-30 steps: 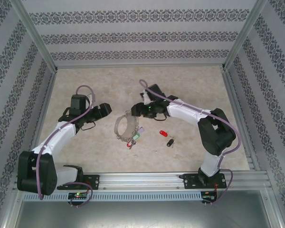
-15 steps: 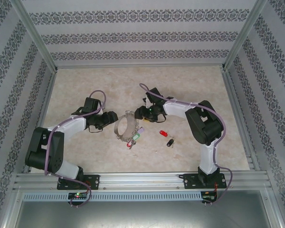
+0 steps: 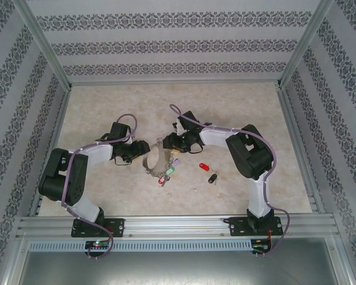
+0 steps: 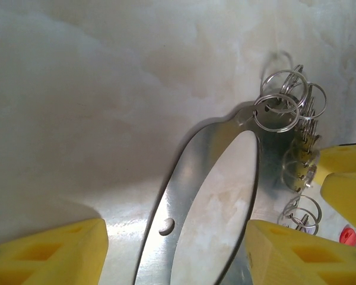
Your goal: Put the keys on the keyring
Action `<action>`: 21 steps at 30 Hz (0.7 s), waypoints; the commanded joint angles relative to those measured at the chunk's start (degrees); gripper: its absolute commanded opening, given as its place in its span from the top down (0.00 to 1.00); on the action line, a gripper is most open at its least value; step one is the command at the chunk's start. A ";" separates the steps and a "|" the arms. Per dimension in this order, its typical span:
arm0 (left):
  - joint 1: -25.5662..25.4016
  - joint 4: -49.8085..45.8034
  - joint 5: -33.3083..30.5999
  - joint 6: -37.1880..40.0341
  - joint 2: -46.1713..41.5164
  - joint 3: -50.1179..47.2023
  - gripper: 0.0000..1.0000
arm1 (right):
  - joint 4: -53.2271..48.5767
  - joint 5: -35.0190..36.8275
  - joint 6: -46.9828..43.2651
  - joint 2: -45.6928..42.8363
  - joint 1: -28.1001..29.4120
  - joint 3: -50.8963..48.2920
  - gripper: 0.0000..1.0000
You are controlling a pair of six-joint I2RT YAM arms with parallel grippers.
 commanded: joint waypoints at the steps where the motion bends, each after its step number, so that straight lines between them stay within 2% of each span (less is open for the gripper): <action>1: -1.33 3.93 1.39 -0.69 3.21 0.70 0.38 | 2.99 -4.20 1.47 2.08 1.33 -1.67 0.51; 9: -2.46 5.64 2.00 -0.80 4.76 1.22 0.41 | 6.86 -7.68 1.64 2.36 1.15 -1.60 0.52; 15: -2.67 5.18 1.56 -0.59 4.86 1.57 0.44 | 7.80 -8.82 1.21 2.70 0.98 -1.59 0.61; 19: -2.62 5.43 1.18 -0.78 4.94 1.49 0.44 | 8.08 -9.26 1.21 3.11 1.01 -1.60 0.61; 21: -2.67 5.68 1.34 -0.69 4.94 1.56 0.44 | 9.65 -10.49 1.43 3.06 0.98 -1.94 0.64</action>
